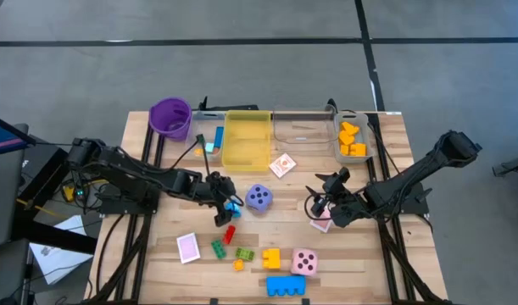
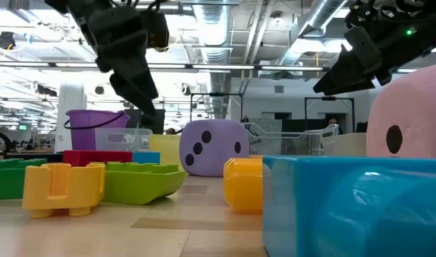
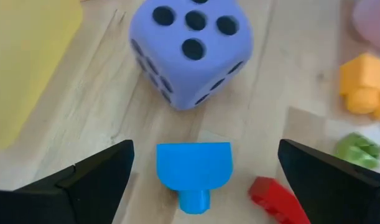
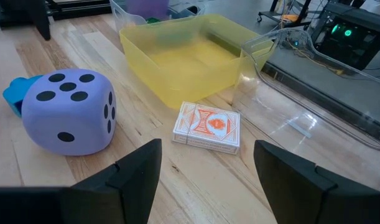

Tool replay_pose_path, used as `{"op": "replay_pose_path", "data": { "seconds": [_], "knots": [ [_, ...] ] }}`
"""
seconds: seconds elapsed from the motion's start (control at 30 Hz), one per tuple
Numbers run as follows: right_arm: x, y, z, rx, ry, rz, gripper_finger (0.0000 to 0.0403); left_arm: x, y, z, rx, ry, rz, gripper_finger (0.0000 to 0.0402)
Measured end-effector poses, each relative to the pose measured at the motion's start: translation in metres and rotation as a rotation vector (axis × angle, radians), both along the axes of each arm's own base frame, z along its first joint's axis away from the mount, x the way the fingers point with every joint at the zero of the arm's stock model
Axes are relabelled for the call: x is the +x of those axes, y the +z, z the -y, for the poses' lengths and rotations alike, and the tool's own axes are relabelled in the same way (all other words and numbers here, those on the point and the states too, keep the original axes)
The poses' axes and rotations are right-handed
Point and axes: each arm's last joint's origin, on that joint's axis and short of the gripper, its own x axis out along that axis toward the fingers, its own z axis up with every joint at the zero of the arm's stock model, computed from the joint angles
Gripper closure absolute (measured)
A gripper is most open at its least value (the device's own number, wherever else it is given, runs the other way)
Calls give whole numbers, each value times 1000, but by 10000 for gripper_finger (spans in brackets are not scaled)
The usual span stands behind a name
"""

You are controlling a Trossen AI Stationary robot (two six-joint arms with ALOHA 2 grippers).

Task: Pick & Place Toys
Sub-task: Put the large blue game piece into the gray bin

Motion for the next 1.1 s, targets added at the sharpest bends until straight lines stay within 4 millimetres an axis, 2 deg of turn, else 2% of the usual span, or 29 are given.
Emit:
{"op": "replay_pose_path", "data": {
  "seconds": [0.33,0.47,0.87,1.1],
  "knots": [
    [0,0,0,-1,0,-1,154,16,-41,3,42,-16,-129,9],
    [0,0,0,-1,0,-2,154,19,-50,4,47,-15,-155,10],
    [0,0,0,-4,0,-7,154,22,-66,4,51,-9,-200,9],
    [0,0,0,-3,0,-6,154,22,-65,4,42,4,-191,12]
  ]
}}
